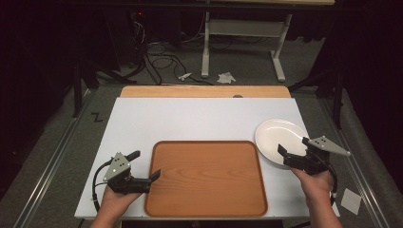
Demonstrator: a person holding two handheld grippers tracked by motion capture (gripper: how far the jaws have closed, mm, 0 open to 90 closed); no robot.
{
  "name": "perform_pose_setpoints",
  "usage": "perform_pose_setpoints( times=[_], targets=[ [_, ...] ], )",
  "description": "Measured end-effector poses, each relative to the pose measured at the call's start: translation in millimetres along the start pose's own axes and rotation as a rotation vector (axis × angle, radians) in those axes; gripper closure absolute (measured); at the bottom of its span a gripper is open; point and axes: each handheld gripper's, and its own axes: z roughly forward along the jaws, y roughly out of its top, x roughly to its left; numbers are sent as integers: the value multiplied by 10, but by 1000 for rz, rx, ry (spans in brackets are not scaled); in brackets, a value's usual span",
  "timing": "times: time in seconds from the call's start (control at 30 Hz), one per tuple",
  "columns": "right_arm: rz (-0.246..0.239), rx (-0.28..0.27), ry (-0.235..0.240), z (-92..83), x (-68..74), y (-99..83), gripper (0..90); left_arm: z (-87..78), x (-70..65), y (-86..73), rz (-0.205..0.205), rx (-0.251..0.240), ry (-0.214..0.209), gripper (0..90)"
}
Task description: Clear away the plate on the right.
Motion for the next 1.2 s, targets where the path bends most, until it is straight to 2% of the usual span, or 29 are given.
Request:
perform_pose_setpoints(
  times=[0.03,0.07,0.17,0.2,0.27,0.4,0.53,0.73,0.8,0.87,0.97,1.0,1.1,1.13,1.2],
  targets=[
    [0,0,0,0,0,0,30,7,-3,-2,1,1,-1,1],
    [-17,29,-6,36,-6,-13,30,13,-12,-4,6,5,-2,1],
    [-3,23,7,43,-30,-36,31,13,-21,-3,12,7,-2,1],
    [16,30,12,50,-42,-58,31,4,-22,-1,12,5,1,1],
    [17,32,19,54,-56,-69,31,0,-22,-1,9,2,3,1],
    [70,30,45,50,-110,-90,31,-21,-12,-4,4,-1,5,1],
    [117,25,46,19,-189,-112,29,-24,-12,-2,6,-2,2,1],
    [148,27,46,-21,-251,-138,29,-38,-11,4,9,-6,4,1],
    [174,28,57,-36,-290,-156,35,-40,-9,5,8,-7,5,1],
    [226,29,69,-50,-349,-185,43,-39,-11,5,10,-6,4,1],
    [251,32,76,-56,-382,-202,45,-37,-13,4,10,-3,2,1],
    [285,34,81,-69,-420,-227,53,-35,-14,5,10,-5,1,1],
    [310,34,95,-77,-444,-245,56,-36,-13,5,11,-4,1,1],
    [341,37,108,-85,-472,-272,63,-34,-14,4,9,-5,0,1],
    [368,40,115,-94,-492,-294,75,-34,-13,4,9,-5,-1,1]
  ],
)
